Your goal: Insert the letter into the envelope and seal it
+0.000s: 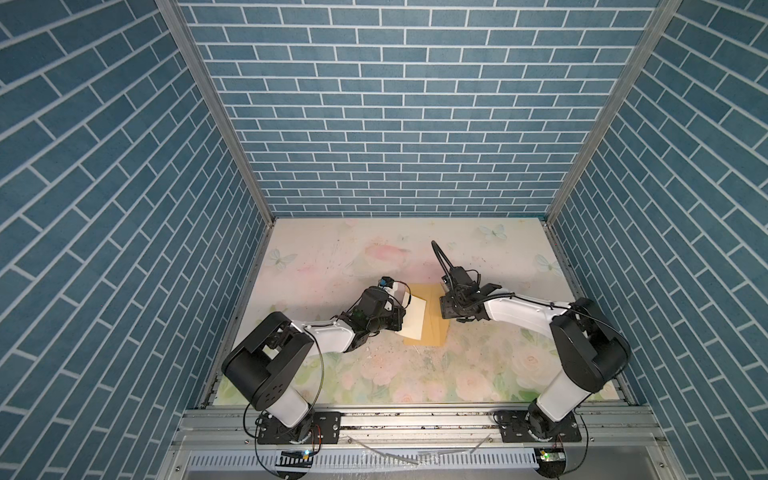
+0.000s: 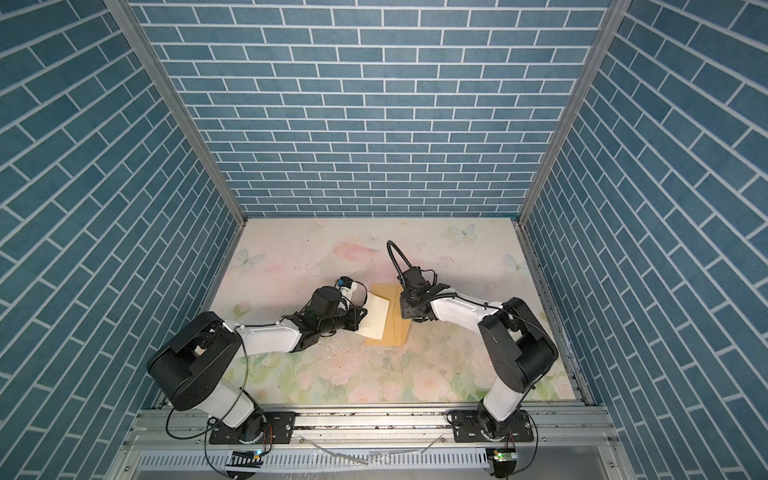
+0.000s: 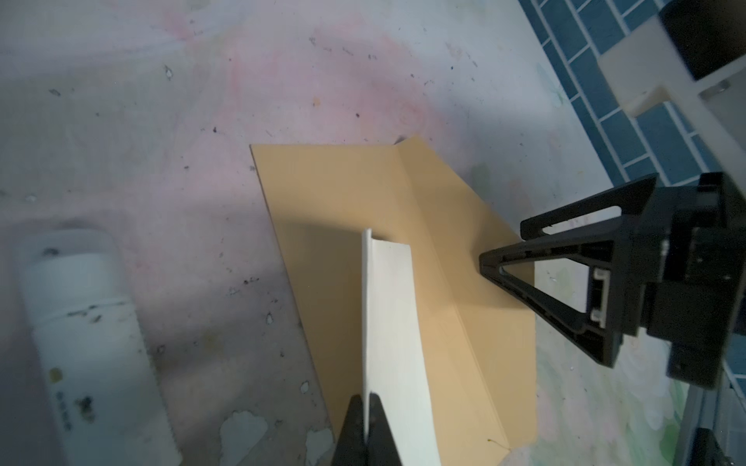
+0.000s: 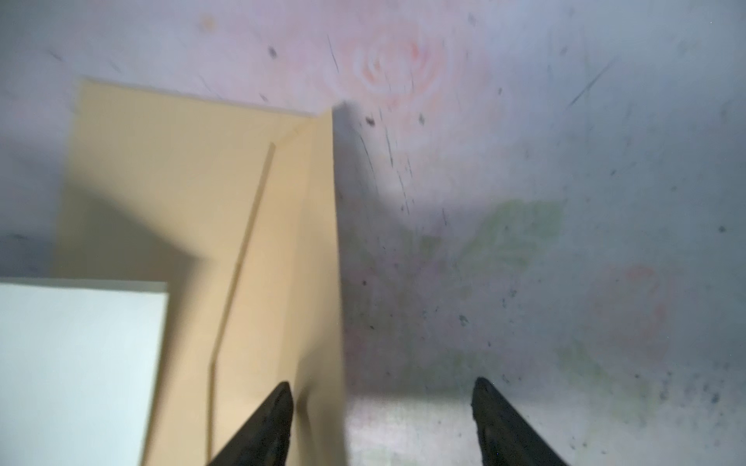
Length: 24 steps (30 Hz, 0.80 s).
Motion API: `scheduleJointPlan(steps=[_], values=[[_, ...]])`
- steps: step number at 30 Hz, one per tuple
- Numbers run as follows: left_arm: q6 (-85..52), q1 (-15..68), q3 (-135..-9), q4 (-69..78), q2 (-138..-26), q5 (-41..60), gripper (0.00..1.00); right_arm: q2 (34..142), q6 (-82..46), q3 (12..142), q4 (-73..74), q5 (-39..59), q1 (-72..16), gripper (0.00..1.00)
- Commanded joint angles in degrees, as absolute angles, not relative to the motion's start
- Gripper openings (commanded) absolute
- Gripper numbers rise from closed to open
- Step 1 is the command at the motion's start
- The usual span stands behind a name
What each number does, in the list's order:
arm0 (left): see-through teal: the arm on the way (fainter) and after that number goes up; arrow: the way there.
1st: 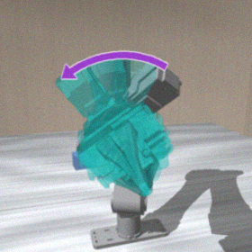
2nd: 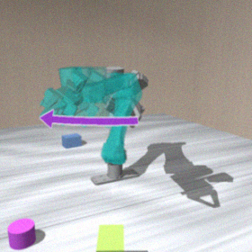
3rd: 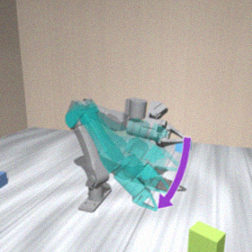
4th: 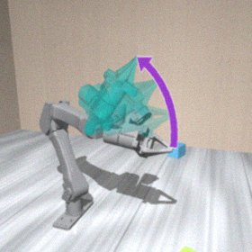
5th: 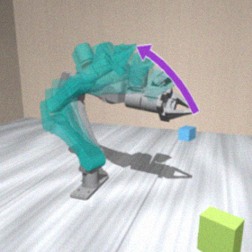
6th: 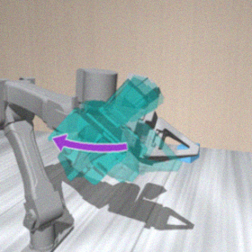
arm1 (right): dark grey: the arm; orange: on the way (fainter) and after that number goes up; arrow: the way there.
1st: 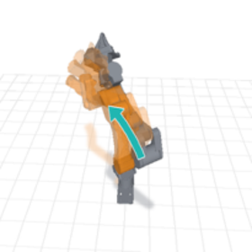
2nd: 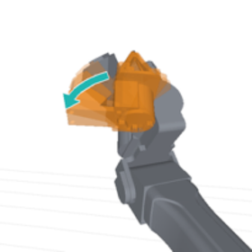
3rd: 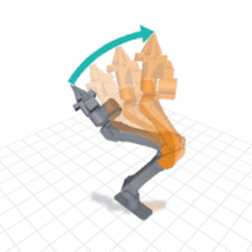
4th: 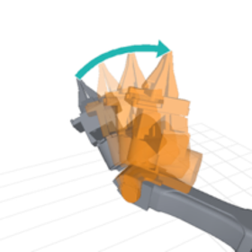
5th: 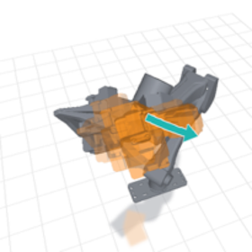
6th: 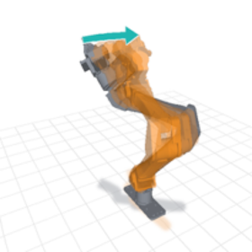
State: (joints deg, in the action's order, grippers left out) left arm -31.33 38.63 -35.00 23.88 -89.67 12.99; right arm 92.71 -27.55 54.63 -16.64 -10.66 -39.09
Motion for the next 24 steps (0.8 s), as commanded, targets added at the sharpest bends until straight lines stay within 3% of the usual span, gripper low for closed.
scheduleJointPlan(steps=[1, 5, 12, 24], values=[[-33.2, 39.0, -37.5, 24.4, -86.4, 13.9, 0.00, 83.1, -25.5, 52.6, -11.7, -9.1, -38.9, 0.77], [-35.5, 38.8, -39.7, 25.5, -83.8, 15.5, 0.00, 73.5, -25.2, 48.5, -6.7, -6.0, -38.8, 0.90], [-45.1, 35.7, -43.9, 34.8, -84.0, 21.5, 0.00, 60.9, -30.9, 40.4, 8.0, 5.4, -37.6, 0.93], [-59.2, 31.2, -44.1, 49.8, -83.6, 27.3, 0.00, 66.7, -50.8, 33.0, 36.3, 26.8, -30.8, 0.94]])
